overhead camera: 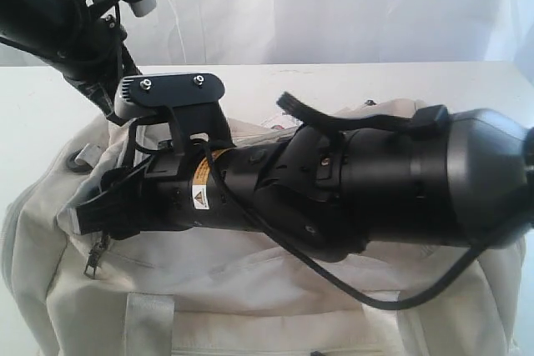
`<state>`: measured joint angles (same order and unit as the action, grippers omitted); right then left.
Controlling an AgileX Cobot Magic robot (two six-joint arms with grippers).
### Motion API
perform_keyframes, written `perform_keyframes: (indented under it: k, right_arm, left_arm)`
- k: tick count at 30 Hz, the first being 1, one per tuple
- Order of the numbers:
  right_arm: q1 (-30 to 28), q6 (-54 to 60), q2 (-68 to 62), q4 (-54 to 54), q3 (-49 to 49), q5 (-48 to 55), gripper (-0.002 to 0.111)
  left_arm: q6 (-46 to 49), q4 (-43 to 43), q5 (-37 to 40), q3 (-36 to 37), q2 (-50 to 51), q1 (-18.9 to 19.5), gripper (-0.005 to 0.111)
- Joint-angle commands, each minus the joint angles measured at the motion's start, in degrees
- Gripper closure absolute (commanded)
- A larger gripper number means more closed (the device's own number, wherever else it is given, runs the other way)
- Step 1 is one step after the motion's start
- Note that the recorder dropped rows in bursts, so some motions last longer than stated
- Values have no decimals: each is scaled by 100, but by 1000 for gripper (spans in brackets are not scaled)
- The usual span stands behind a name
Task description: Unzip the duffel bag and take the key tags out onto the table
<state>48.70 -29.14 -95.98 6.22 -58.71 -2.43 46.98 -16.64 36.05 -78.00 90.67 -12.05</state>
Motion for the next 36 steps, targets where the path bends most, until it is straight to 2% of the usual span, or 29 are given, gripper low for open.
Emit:
perform_keyframes:
  k: [1,6,9,20,36]
  right_arm:
    - [34,63,-154,-28,-66,-109,69]
    - [129,63,-304,-43,-66,-129,99]
    - [185,63,-336,-43,-66,-192,108]
    - [221,63,-347,-43,-66,-247,108]
    - [221,63,-347,-43,-66,-331,108]
  left_arm:
    - [-67,-30,-209,-46,72,-4,107]
    - [-67,-91,-234,-183,287,-4,107]
    - [-56,-268,-142,-366,454,-4,107]
    - [125,-682,515,-1200,1109,-17,107]
    - [141,-690,1389,-2419,1977,-306,107]
